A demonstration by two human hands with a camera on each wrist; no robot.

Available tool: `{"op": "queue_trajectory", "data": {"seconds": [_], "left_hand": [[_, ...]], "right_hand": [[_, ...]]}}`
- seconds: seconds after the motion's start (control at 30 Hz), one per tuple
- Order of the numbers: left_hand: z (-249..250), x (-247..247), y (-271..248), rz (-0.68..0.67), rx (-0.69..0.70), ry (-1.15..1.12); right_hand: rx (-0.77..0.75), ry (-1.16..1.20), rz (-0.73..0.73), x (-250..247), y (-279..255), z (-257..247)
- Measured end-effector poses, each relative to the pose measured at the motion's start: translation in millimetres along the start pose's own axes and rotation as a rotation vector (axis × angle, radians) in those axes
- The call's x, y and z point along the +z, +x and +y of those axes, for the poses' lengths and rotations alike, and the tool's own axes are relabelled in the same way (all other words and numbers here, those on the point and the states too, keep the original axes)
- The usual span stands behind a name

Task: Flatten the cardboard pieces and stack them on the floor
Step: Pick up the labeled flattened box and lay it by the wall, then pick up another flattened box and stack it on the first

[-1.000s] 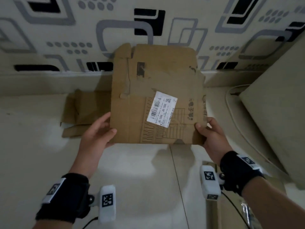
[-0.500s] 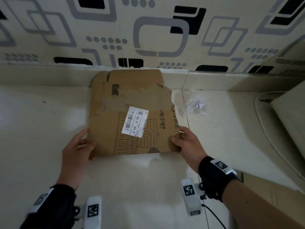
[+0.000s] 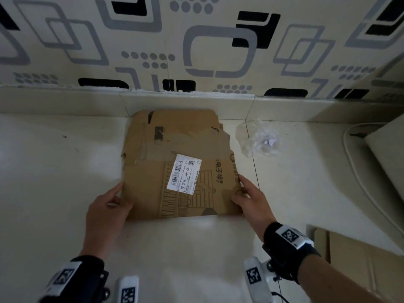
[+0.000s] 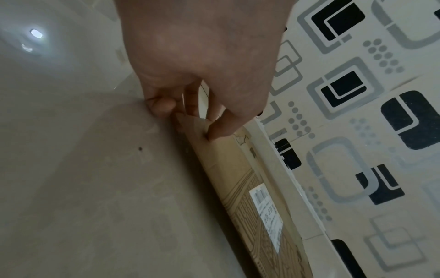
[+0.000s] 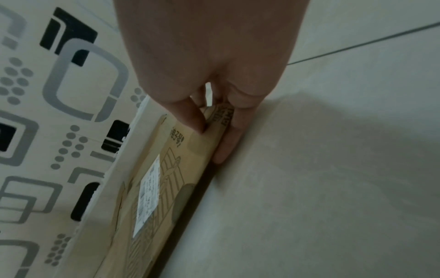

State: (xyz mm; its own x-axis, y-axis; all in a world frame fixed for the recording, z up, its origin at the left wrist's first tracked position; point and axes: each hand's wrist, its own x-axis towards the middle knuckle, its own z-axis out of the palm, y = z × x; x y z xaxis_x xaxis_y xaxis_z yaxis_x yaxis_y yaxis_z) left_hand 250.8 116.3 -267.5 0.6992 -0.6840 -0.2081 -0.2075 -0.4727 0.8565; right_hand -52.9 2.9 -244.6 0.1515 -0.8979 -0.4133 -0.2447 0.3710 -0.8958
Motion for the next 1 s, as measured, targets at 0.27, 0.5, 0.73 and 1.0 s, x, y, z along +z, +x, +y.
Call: {"op": "queue_trajectory", "data": {"seconds": [0.27,0.5,0.73,1.0], "left_hand": [[8.8,3.8,8.5,0.039,0.018,0.111],[21.5,9.7,4.7,0.150,0.077,0.130],[70.6,63.3,-28.1,0.180,0.433,0.206],[119.0,174.2,-126.1,-0.301,0.638,0.113]], "right_hand": [[-0.032,-0.270,0.028,10.5,8.9,1.5],[-0.088,-0.389,0.097,7.5,7.1,-1.8],[-0.065,-0.505,0.262,-53.6,7.4,-10.7],[0.447,-1.204,-0.025,-173.0,-25.6,-8.9]]}}
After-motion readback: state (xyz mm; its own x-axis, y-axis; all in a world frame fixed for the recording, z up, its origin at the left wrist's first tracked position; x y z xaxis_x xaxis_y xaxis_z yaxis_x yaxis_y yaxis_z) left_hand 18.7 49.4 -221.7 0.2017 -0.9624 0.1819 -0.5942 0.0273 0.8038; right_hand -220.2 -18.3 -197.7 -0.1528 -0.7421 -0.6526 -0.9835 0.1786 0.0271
